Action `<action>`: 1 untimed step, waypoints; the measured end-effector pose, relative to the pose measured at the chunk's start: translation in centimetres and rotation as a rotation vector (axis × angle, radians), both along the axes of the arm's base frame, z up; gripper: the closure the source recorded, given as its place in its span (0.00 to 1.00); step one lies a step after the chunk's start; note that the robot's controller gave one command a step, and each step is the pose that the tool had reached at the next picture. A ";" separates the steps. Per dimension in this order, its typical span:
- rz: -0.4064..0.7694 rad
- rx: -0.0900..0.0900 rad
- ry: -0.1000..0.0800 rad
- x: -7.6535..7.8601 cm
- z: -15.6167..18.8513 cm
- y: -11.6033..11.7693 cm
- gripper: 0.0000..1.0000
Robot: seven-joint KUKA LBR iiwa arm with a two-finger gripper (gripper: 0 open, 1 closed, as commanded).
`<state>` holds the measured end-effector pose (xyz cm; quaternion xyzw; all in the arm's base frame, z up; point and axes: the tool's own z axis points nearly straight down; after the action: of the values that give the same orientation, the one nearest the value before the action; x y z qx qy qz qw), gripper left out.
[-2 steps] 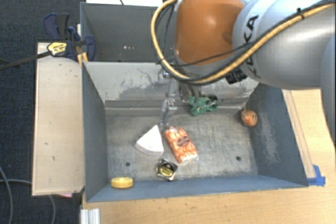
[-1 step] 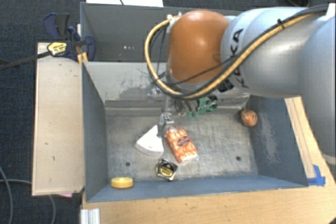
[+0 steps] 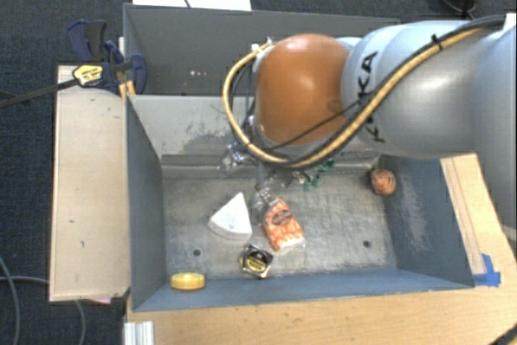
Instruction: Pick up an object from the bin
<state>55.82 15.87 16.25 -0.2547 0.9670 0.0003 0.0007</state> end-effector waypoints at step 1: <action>0.225 -0.001 0.000 0.1 -1.6 -1.0 0.00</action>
Offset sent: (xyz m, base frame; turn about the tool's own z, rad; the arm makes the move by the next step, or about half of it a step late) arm -0.0010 -0.0039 -0.0925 -0.1705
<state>55.91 14.89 14.65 -0.3617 0.9323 0.0002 0.0005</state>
